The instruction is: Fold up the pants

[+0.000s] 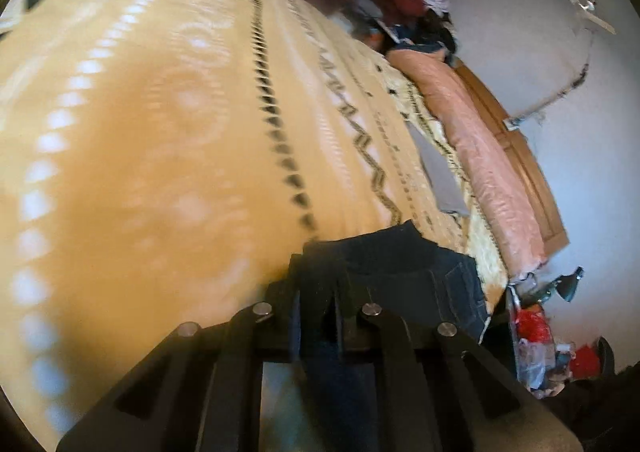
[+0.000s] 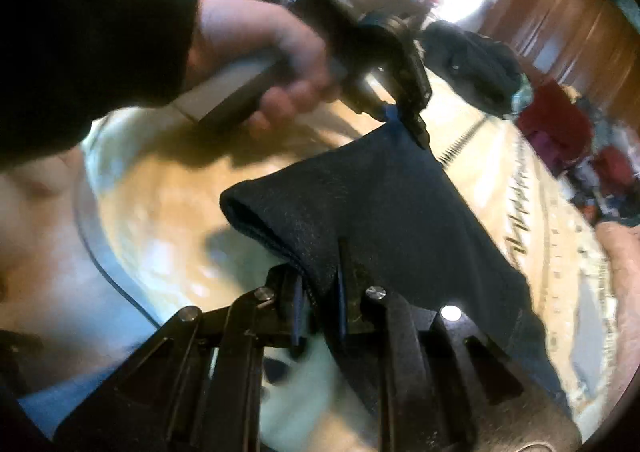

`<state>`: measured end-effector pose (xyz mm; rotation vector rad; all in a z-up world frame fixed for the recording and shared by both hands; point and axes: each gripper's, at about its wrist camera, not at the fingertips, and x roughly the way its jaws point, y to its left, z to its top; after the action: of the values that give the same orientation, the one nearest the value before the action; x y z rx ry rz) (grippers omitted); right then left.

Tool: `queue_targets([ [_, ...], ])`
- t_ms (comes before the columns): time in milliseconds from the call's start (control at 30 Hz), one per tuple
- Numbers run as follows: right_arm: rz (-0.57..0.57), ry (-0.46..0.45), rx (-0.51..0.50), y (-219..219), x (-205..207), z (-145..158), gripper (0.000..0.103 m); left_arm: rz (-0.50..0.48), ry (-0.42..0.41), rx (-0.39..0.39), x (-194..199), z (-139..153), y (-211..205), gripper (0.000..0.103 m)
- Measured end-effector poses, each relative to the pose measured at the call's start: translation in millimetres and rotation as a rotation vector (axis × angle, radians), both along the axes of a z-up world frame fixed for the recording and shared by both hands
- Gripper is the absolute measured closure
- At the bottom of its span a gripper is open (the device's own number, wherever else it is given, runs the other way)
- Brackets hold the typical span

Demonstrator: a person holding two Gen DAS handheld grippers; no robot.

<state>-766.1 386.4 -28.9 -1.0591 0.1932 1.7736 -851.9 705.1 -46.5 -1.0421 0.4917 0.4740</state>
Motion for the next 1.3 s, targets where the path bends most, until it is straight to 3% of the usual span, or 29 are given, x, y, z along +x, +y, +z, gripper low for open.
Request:
queue_targets([
  [233, -0.033, 0.11, 0.026, -10.2, 31.5, 27.6, 0.09, -0.006, 0.055, 0.032, 14.3, 20.1, -8.2, 0.093],
  [467, -0.122, 0.332, 0.042, -23.0, 91.6, 70.9, 0.091, -0.027, 0.053, 0.141, 51.6, 87.7, -24.2, 0.094],
  [633, -0.239, 0.557, 0.032, -46.4, 170.6, 94.4, 0.091, -0.106, -0.02, 0.22, 130.4, 147.4, -39.9, 0.094],
  [733, -0.342, 0.701, 0.005, -63.9, 228.1, 93.3, 0.091, -0.205, -0.05, 0.24, 210.1, 171.0, -57.4, 0.093],
  [800, -0.415, 0.783, -0.016, -75.4, 261.9, 86.1, 0.091, -0.267, -0.049, 0.24, 256.3, 159.4, -78.8, 0.093],
  [1000, -0.642, 1.017, -0.078, -109.8, 357.0, 40.1, 0.091, -0.436, 0.014, 0.172, 400.9, 89.0, -143.7, 0.093],
  [1133, -0.759, 1.123, -0.062, -138.1, 407.5, 19.3, 0.091, -0.482, 0.044, 0.139, 465.5, 55.7, -170.3, 0.093],
  [1300, -0.842, 1.264, -0.071, -162.5, 453.9, -7.9, 0.091, -0.524, 0.075, 0.131, 527.8, 34.7, -197.7, 0.093],
])
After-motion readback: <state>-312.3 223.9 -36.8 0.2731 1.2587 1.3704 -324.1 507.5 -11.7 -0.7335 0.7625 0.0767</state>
